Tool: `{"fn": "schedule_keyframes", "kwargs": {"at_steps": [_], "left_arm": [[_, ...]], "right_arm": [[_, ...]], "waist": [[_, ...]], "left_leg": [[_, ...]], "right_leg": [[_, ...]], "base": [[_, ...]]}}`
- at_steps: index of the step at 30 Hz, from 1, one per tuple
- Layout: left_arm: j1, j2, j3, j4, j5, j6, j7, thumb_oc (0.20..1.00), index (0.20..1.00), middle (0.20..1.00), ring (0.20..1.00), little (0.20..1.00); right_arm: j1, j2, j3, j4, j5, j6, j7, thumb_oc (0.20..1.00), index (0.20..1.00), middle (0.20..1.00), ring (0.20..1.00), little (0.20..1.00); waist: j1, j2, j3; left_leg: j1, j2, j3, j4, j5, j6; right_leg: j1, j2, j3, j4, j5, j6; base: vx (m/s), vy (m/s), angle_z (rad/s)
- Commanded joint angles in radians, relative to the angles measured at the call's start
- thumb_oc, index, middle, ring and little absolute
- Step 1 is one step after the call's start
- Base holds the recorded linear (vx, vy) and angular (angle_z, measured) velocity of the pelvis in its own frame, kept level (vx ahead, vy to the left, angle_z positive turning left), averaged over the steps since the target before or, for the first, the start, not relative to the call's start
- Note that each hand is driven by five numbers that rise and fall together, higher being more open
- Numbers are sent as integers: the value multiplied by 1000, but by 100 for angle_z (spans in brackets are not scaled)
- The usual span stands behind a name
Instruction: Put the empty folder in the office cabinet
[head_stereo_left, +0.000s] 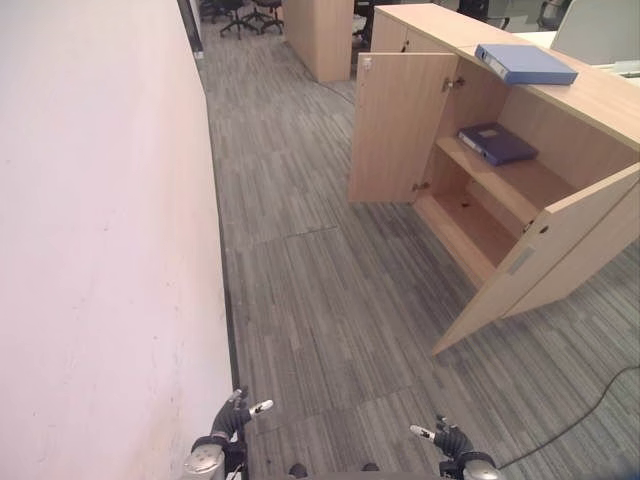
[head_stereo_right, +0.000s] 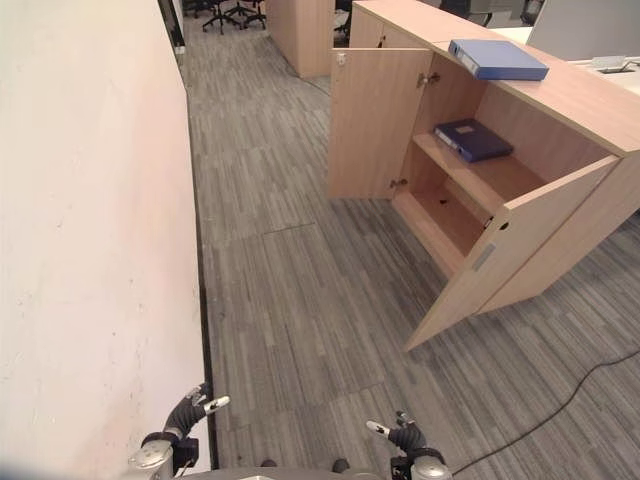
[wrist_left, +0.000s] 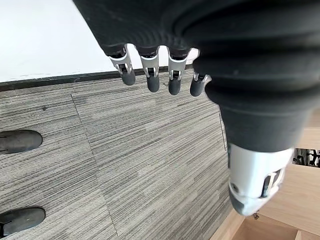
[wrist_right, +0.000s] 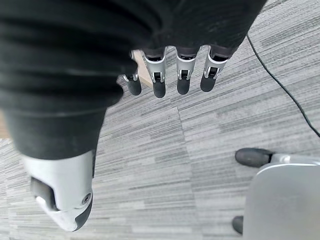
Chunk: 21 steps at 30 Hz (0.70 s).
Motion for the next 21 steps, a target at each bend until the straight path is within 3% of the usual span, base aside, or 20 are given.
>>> {"fn": "schedule_keyframes", "kwargs": {"at_steps": [1, 21], "left_arm": [[-79, 15, -3, 20, 17, -30, 10, 1000, 1000, 1000, 1000, 1000], [-77, 15, 3, 43, 22, -27, 12, 1000, 1000, 1000, 1000, 1000]], "right_arm": [[-56, 0, 16, 9, -2, -21, -1, 1000, 1000, 1000, 1000, 1000], [-55, -8, 5, 4, 13, -22, -2, 1000, 1000, 1000, 1000, 1000]], "waist": [[-3, -28, 6], [-6, -25, 5]], "left_leg": [[38, 40, -42, 12, -91, -36], [43, 45, -51, 12, -94, -40]], "right_leg": [[34, -113, -13, 19, -32, 122], [41, -108, -22, 23, -42, 116]], "base": [[0, 0, 0], [0, 0, 0]]}}
